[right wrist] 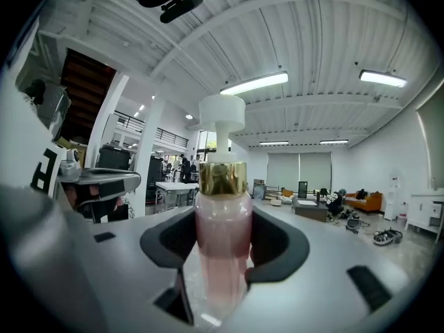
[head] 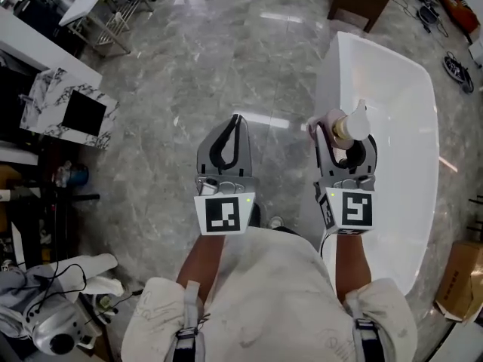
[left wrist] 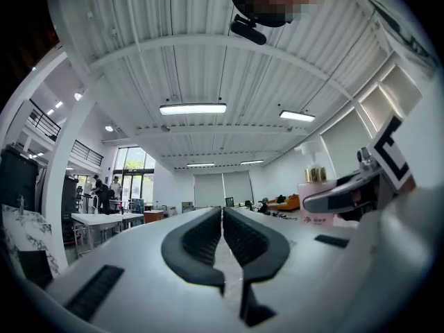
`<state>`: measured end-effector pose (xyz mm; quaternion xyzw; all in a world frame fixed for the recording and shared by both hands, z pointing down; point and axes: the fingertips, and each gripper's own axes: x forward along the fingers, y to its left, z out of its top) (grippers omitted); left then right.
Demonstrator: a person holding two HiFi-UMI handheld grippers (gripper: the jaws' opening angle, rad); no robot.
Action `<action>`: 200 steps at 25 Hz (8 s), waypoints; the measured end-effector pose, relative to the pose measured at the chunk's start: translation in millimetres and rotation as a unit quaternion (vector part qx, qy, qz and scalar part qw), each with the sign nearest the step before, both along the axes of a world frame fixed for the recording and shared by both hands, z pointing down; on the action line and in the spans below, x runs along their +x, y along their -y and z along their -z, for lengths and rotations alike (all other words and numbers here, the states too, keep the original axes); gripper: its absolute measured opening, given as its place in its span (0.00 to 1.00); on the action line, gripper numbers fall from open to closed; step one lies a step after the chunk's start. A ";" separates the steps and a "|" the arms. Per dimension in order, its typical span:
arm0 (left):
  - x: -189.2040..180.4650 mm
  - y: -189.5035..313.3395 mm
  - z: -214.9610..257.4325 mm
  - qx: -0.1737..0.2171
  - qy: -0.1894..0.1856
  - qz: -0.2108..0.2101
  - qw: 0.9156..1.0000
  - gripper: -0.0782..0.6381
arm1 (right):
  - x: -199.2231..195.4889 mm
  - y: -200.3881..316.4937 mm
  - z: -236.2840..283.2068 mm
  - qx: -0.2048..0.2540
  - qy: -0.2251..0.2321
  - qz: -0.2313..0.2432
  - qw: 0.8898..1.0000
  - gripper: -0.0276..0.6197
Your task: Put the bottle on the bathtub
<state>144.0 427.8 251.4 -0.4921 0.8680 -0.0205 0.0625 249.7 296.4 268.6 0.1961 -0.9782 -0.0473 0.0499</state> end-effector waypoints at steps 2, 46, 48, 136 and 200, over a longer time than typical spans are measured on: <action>-22.9 0.8 0.5 -0.001 -0.001 0.003 1.000 0.12 | -24.9 0.6 3.2 0.002 0.001 0.006 1.000 0.36; -291.4 188.2 -30.2 -0.041 -0.017 -0.060 0.997 0.12 | -294.6 161.5 -43.8 -0.078 -0.021 -0.027 0.996 0.36; -292.7 222.6 -32.5 -0.045 -0.016 -0.076 0.996 0.12 | -293.7 189.4 -50.6 -0.087 -0.024 -0.040 0.995 0.36; -279.1 763.4 -276.5 -0.249 -0.170 -0.464 0.833 0.12 | -241.9 712.3 -392.1 -0.297 -0.141 -0.460 0.825 0.43; -229.0 538.9 9.8 0.034 0.019 -0.331 0.943 0.12 | -159.7 449.4 16.5 0.053 0.096 -0.327 0.939 0.46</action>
